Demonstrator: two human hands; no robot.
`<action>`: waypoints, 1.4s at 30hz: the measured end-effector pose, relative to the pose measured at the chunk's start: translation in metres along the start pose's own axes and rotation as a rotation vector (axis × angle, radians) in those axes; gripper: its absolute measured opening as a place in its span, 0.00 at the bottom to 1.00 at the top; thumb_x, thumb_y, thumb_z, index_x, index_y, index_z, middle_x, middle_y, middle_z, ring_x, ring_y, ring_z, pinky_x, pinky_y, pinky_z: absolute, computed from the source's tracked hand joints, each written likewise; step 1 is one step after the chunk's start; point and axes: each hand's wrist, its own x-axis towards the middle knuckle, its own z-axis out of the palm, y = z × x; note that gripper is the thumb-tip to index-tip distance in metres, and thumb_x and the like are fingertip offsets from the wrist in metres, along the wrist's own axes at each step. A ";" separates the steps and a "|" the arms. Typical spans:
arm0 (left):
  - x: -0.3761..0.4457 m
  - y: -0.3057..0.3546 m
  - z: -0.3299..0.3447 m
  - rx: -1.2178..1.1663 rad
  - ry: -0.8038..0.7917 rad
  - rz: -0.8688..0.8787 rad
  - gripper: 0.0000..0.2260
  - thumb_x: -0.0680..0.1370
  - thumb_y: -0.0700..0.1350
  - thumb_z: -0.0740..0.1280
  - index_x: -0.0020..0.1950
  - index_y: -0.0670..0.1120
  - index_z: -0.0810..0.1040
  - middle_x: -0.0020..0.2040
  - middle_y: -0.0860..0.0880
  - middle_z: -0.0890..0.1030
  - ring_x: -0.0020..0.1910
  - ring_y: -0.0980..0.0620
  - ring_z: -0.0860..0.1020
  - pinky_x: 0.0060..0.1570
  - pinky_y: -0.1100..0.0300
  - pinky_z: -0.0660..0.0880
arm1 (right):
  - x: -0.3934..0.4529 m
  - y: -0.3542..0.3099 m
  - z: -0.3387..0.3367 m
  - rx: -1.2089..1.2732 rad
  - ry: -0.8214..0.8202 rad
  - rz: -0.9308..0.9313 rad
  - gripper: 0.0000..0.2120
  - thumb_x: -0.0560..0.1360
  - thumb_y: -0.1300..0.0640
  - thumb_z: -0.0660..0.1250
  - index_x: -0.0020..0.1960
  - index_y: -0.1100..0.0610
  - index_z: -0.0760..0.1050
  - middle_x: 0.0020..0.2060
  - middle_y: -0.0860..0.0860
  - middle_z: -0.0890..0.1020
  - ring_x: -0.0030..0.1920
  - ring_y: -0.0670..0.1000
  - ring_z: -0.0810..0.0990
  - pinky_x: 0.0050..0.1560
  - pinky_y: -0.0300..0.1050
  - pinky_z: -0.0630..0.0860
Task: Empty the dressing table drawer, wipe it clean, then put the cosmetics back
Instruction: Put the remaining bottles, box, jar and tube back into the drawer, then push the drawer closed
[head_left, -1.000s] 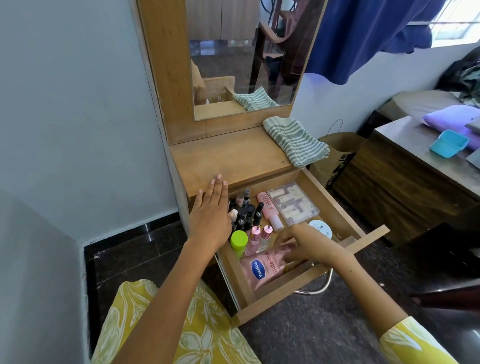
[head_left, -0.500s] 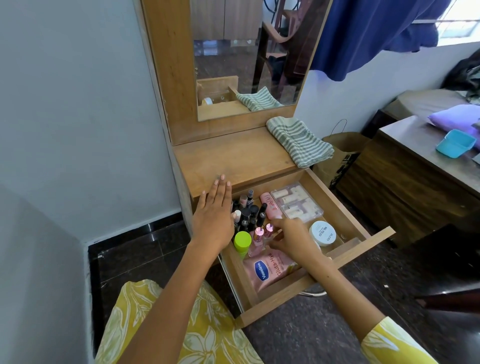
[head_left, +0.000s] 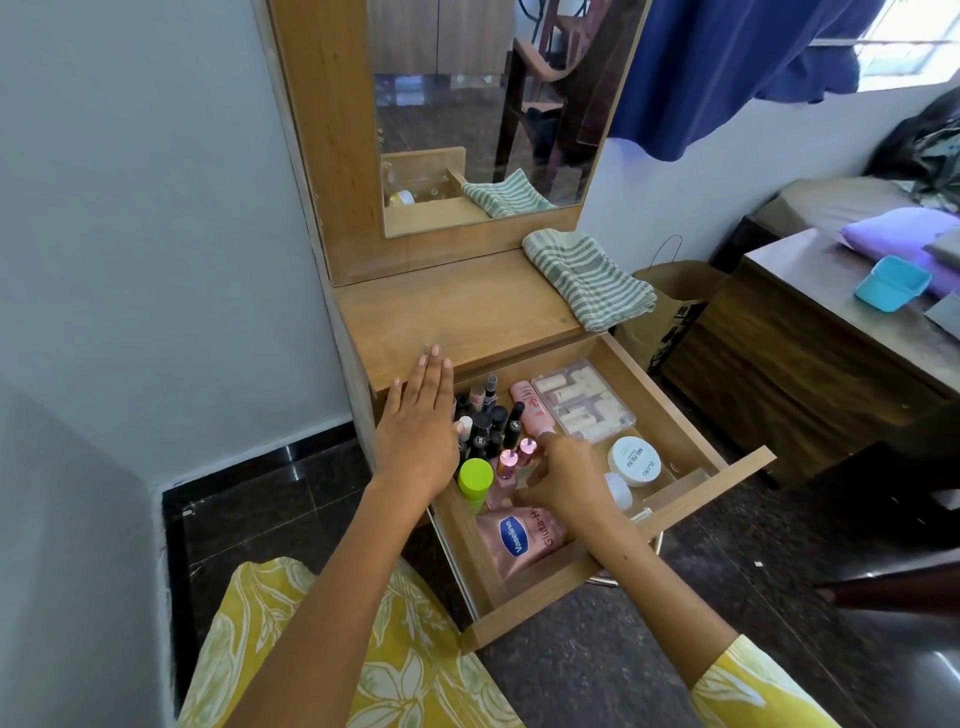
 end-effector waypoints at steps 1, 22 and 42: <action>0.000 0.000 0.000 -0.001 -0.002 0.001 0.31 0.83 0.48 0.52 0.74 0.43 0.32 0.75 0.46 0.30 0.74 0.50 0.33 0.71 0.53 0.36 | 0.001 -0.002 0.001 0.004 0.005 -0.002 0.27 0.58 0.50 0.81 0.51 0.58 0.75 0.43 0.53 0.83 0.43 0.53 0.81 0.39 0.44 0.76; -0.014 0.015 -0.039 -0.061 -0.046 0.021 0.26 0.84 0.48 0.50 0.77 0.41 0.42 0.78 0.43 0.41 0.76 0.48 0.42 0.74 0.51 0.44 | -0.031 0.001 -0.056 0.043 0.130 -0.179 0.07 0.71 0.63 0.69 0.49 0.56 0.80 0.38 0.47 0.82 0.40 0.47 0.82 0.45 0.42 0.80; -0.179 0.137 0.117 0.122 0.211 0.180 0.33 0.79 0.53 0.60 0.76 0.43 0.49 0.76 0.48 0.44 0.74 0.49 0.45 0.72 0.52 0.46 | -0.148 0.129 0.046 -0.294 0.117 -0.326 0.41 0.78 0.43 0.58 0.76 0.54 0.33 0.74 0.64 0.37 0.75 0.64 0.37 0.76 0.60 0.49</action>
